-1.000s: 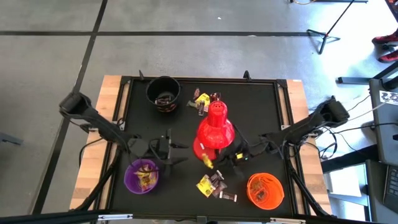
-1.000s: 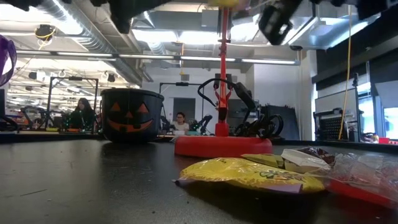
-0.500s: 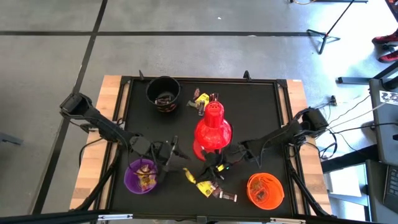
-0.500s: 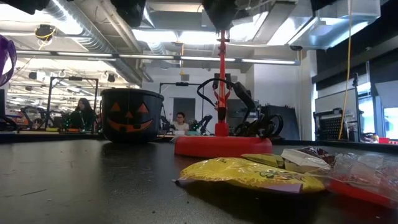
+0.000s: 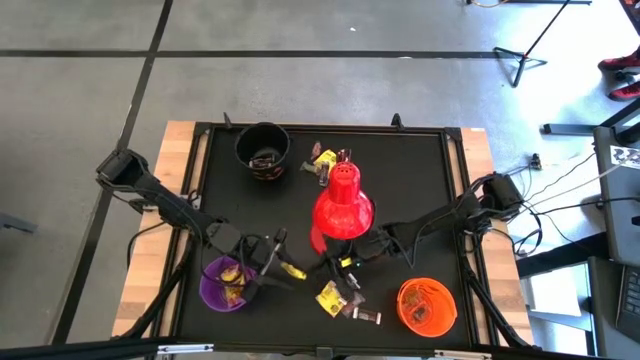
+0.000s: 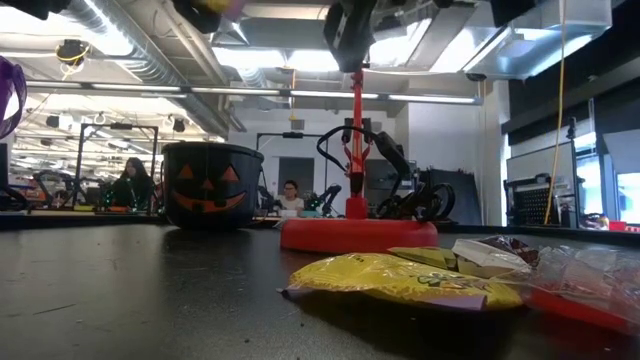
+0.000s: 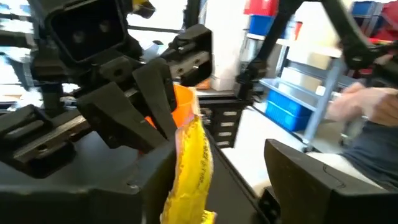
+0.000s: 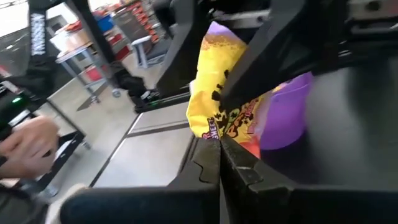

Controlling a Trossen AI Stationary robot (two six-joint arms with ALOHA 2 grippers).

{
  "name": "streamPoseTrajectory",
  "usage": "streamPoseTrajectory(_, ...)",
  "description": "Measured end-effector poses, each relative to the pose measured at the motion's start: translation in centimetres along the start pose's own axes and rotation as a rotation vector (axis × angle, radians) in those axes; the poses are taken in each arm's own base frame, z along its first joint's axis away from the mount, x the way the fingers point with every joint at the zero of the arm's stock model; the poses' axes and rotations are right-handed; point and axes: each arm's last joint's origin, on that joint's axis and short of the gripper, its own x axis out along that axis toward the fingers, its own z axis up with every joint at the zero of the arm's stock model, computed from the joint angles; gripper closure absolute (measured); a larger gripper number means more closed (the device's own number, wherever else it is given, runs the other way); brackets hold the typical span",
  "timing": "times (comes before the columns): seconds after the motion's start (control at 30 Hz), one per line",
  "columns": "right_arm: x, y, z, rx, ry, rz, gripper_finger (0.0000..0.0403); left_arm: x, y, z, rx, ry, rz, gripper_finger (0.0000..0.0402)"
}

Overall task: Organize candy in baskets
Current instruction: Put the yellow candy into the violet bucket

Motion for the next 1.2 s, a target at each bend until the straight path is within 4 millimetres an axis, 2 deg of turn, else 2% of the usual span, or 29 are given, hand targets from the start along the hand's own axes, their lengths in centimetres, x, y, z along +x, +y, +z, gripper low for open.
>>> streamPoseTrajectory(0.2,0.0,-0.1,0.2,0.0,-0.037,-0.048,0.0403,0.0,0.4,-0.4,0.009,0.037,0.103,0.0223)
streamPoseTrajectory(0.43,0.0,0.0,0.3,-0.021,-0.046,-0.026,0.0401,-0.1,0.6,-1.0,0.021,0.094,0.159,0.0324)
streamPoseTrajectory(0.6,0.0,0.0,0.1,-0.057,-0.014,-0.003,0.0373,-0.1,0.7,-1.2,0.023,0.111,0.164,0.0392)
streamPoseTrajectory(1.0,0.0,0.2,-0.1,-0.077,0.024,0.041,0.0209,-1.1,0.8,-1.3,-0.075,0.206,0.178,0.0398)
streamPoseTrajectory(1.2,-1.0,0.8,1.0,-0.026,0.029,0.058,0.0181,-3.8,0.3,1.7,-0.162,0.236,0.089,0.0398)
